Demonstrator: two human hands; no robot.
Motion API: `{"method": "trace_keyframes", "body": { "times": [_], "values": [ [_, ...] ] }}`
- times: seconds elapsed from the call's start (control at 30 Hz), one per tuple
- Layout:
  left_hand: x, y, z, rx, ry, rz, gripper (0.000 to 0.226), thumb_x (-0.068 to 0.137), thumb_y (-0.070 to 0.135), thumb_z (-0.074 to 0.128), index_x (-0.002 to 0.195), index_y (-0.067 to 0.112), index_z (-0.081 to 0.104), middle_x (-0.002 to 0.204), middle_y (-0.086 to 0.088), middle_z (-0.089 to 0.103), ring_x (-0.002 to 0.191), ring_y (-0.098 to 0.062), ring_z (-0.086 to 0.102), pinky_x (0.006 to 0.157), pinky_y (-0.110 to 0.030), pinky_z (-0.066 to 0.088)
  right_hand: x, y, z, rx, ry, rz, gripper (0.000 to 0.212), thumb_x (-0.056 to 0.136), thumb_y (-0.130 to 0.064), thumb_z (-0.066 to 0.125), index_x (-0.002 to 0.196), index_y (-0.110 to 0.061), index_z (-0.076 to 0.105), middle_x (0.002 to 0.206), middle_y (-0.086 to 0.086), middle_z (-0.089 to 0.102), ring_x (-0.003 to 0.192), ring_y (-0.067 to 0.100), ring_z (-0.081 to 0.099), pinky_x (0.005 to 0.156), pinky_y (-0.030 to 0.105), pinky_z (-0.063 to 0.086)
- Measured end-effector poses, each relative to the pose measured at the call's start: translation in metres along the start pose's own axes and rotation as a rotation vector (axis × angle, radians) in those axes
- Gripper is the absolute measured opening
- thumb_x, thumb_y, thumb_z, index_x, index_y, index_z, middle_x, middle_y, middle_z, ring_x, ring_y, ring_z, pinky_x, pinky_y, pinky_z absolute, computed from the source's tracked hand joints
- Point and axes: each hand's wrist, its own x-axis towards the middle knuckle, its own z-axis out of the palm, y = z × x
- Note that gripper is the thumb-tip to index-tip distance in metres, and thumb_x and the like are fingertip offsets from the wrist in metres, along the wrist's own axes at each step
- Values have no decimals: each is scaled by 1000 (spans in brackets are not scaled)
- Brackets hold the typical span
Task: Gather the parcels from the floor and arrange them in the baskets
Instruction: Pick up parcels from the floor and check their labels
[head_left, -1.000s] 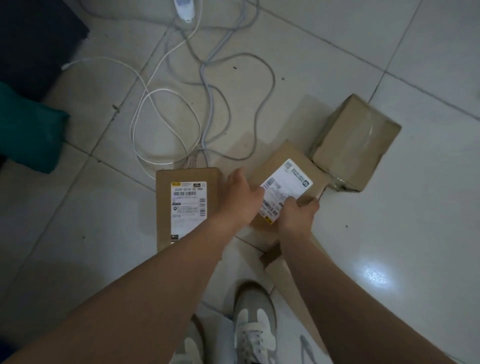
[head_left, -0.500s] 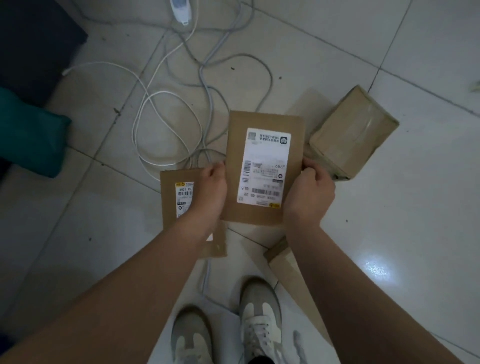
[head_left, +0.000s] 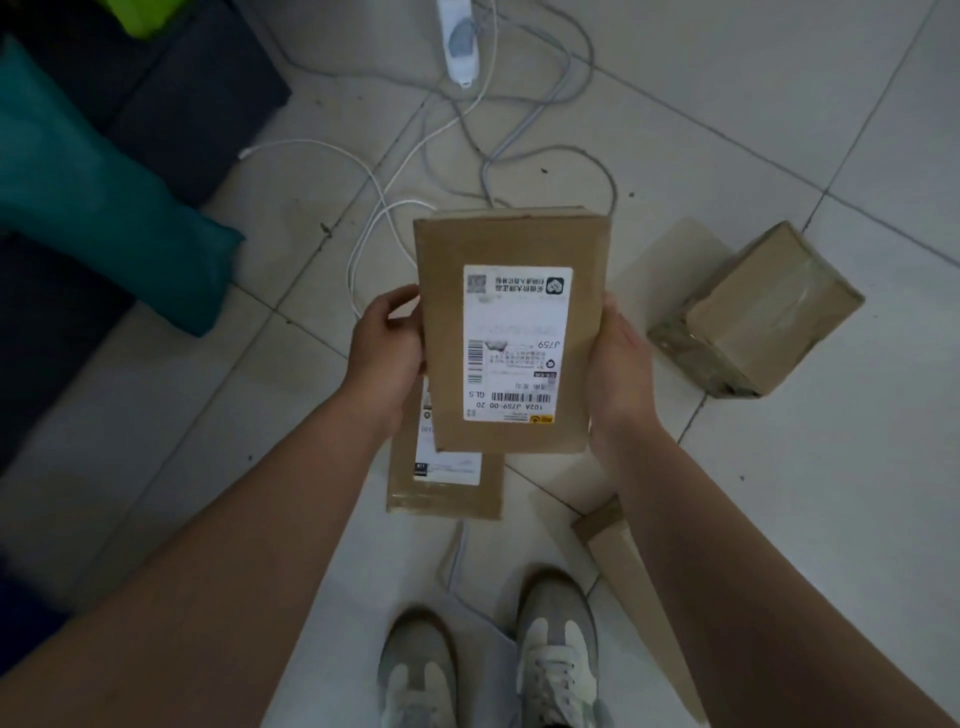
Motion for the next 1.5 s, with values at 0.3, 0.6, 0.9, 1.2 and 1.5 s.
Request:
{"method": "trace_keyframes", "body": {
  "times": [0.3,0.6,0.9,1.2,1.5],
  "values": [
    [-16,14,-25,142,-65,36,58,94,64,40,91,17,74,79,0,73,74,-17,69,76,-34,54,-18,4,15,-5,77,112,84,94,-73,12,95,-10,67,92,4,74,88,23,71,91,38,54],
    [-38,19,-39,-135,-253,-203,63,108,20,28,58,19,67,45,7,61,39,-4,59,40,-14,47,-43,-33,45,-74,10,-57,34,99,-53,41,98,-20,49,118,7,51,100,22,59,98,46,48],
    [-36,29,-63,-73,267,-120,53,102,52,32,97,14,68,99,-7,70,90,-23,66,88,-38,53,-48,-73,43,-239,-242,-162,38,97,-58,41,125,-33,48,103,-18,57,92,1,56,81,31,45],
    [-45,44,-70,-328,-162,-192,51,101,39,41,53,29,55,51,9,52,46,-9,46,46,-17,39,-44,-57,55,93,-409,98,52,99,-49,39,70,-25,74,78,0,70,73,19,69,68,31,57],
    [-43,12,-77,-224,149,-163,38,102,41,43,92,17,71,95,-12,74,87,-24,70,84,-43,57,-45,-48,43,-186,-344,-77,42,99,-57,40,129,-32,55,128,-7,61,118,14,57,109,46,41]
  ]
}}
